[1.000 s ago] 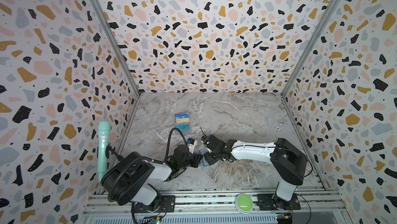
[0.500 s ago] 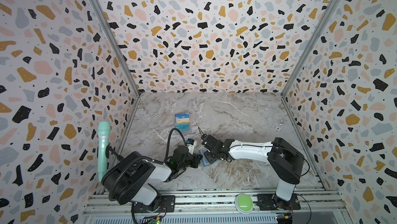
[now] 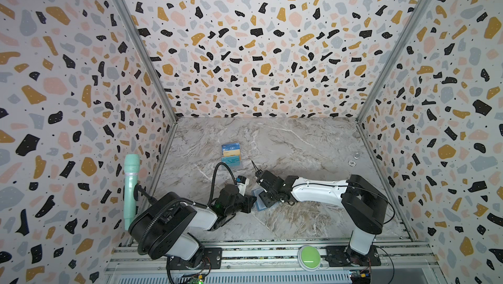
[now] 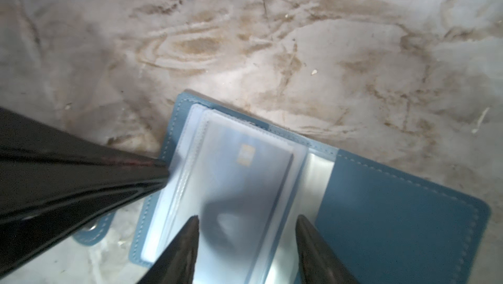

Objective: Take the credit cards out of the card holder
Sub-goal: Flip over the card slot in the card holder.

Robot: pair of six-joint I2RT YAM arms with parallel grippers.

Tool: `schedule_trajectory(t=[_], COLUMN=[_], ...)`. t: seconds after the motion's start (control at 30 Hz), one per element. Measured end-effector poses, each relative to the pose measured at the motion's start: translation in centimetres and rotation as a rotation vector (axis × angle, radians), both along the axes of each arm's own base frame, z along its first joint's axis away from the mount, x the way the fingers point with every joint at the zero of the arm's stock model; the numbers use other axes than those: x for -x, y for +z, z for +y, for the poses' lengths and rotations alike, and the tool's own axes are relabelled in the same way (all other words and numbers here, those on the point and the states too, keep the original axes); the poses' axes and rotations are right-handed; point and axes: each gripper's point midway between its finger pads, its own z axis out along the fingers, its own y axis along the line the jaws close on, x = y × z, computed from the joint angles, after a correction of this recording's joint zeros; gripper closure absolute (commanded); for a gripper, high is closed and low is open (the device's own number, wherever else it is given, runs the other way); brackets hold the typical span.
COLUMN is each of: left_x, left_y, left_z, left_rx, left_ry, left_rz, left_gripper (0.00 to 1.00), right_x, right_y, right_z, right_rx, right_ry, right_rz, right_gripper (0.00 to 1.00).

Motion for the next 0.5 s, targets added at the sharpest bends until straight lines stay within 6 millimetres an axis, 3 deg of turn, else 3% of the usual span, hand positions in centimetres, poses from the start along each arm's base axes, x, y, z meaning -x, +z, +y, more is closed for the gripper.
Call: schedule_trajectory(t=[0.2,0.5], left_x=[0.0,0.0], left_y=[0.0,0.0], left_z=[0.0,0.1], left_rx=[0.0,-0.003], left_ry=[0.0,0.003], left_rz=[0.0,0.0], left_gripper=[0.96,0.96], right_x=[0.5,0.6], right_y=[1.8,0.4], right_z=[1.3,1.1], right_rx=[-0.085,-0.057], right_ry=[0.045,0.05], right_rz=[0.004,0.021], right_gripper=[0.37,0.37])
